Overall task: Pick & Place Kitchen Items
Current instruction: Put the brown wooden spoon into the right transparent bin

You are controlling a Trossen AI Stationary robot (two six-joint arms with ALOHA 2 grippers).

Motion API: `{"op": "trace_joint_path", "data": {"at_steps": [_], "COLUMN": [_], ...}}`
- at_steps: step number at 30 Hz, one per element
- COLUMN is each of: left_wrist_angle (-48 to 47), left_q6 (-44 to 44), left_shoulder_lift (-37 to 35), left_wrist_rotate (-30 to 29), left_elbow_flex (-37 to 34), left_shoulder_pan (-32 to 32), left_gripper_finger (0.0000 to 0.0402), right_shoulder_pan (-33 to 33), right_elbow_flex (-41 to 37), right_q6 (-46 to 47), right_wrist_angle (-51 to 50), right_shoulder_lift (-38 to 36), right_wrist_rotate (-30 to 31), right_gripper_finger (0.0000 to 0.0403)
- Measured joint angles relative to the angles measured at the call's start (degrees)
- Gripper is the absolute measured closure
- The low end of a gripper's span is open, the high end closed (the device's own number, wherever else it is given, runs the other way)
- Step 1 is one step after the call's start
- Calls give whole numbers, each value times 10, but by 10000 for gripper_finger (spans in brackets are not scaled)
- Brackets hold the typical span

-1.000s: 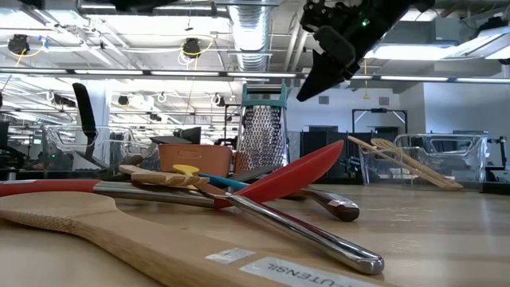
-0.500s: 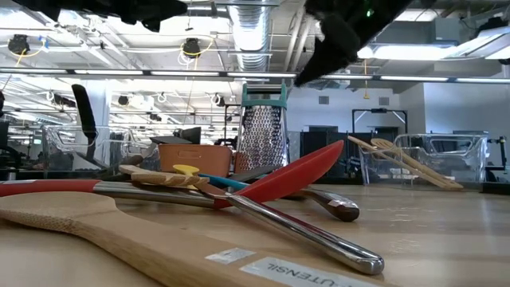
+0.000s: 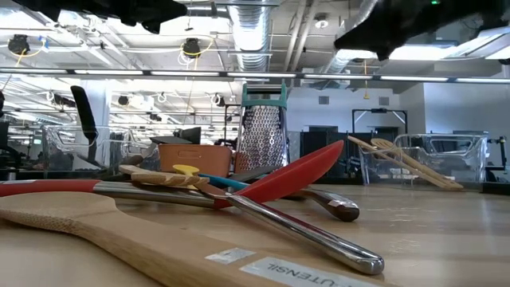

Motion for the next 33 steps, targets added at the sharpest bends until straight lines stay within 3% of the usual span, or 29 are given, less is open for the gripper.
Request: {"op": "trace_joint_path", "data": {"at_steps": [6,13,18,23,30,33], "left_wrist_angle": [0,2,5,71,104,54], "left_q6": [2,-3,-10,64,85,93], "left_shoulder_lift": [0,0,0,20,141,209], "left_wrist_rotate": [0,-1,-1,29,54,101], "left_elbow_flex": [0,0,0,-1,70,111], "left_shoulder_pan": [15,33,33,33,73,94], "left_gripper_finger": [401,401,401,401,401,401], "right_shoulder_pan": [2,1,1,1,1,1], "right_elbow_flex": [-91,-168,-190,-203,-204,-204], "right_q6": [-45,-56,-56,-70,-60,-56], "right_wrist_angle": [104,176,177,177,179,177], "right_shoulder_lift": [-102,-212,-257,-270,-271,-277], "right_wrist_rotate": [-57,-71,-71,-70,-70,-70], "right_gripper_finger": [400,400,400,400,400,400]}}
